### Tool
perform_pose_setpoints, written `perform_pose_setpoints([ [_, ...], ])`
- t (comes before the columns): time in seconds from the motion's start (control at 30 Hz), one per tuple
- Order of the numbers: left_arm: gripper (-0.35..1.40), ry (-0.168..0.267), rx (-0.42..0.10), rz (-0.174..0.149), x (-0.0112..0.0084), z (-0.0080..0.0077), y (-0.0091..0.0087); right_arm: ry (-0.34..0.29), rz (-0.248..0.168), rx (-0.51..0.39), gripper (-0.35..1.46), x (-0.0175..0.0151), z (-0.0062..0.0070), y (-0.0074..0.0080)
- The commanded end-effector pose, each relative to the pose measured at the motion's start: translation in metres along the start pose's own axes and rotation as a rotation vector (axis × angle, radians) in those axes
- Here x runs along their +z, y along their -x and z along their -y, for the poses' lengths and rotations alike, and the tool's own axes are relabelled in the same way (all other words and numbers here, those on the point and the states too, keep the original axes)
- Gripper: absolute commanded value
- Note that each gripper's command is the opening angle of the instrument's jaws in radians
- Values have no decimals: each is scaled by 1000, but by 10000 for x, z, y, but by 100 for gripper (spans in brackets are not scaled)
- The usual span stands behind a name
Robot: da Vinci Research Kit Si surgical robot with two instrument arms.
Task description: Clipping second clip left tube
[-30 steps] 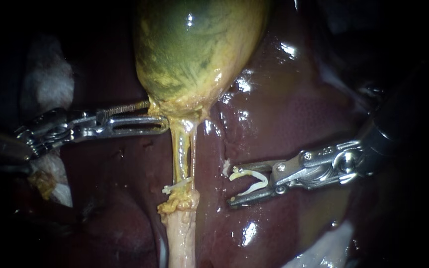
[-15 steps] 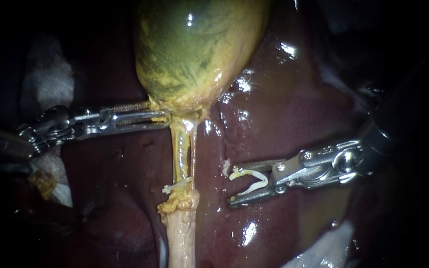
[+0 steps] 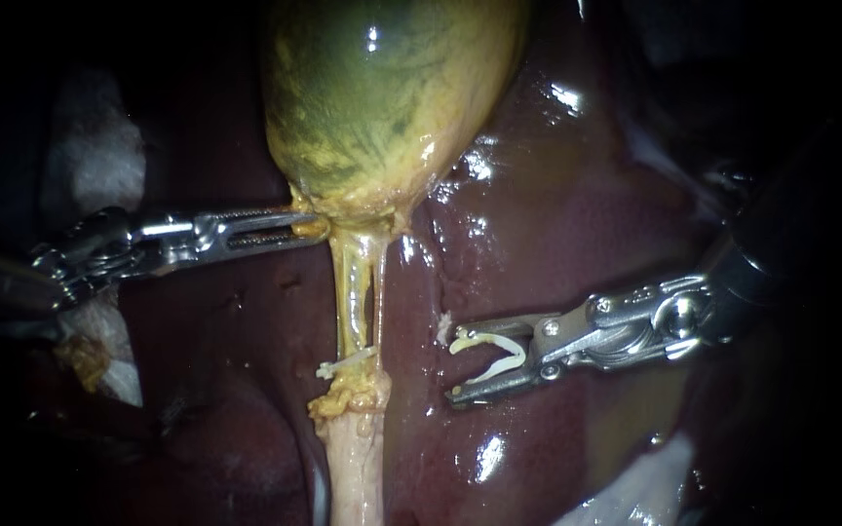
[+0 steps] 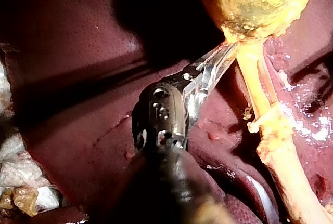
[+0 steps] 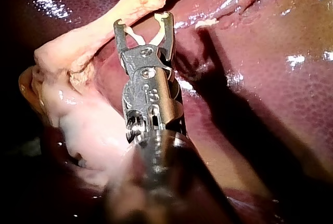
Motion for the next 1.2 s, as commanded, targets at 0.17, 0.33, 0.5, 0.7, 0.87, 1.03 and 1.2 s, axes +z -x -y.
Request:
perform_pose_setpoints([
  [0.17, -35, 11, -10, 7, -19, -14, -12, -13, -30, 51, 55, 1, 5, -5],
  [0.33, -35, 12, -19, 10, -32, -29, -21, -39, -94, 94, 55, 5, 13, -18],
  [0.5, -35, 21, -22, 13, -36, -42, -21, -43, -125, 133, 55, 15, 16, -33],
  [0.7, -35, 24, -23, 11, -37, -48, -20, -34, -129, 185, 56, 41, 5, -41],
  [0.87, -35, 29, -23, 13, -37, -52, -20, -31, -132, 215, 56, 62, -6, -41],
  [1.03, -35, 32, -24, 14, -37, -56, -19, -25, -135, 247, 56, 79, -15, -37],
  [1.2, -35, 31, -25, 14, -38, -60, -20, -20, -137, 259, 55, 91, -24, -27],
])
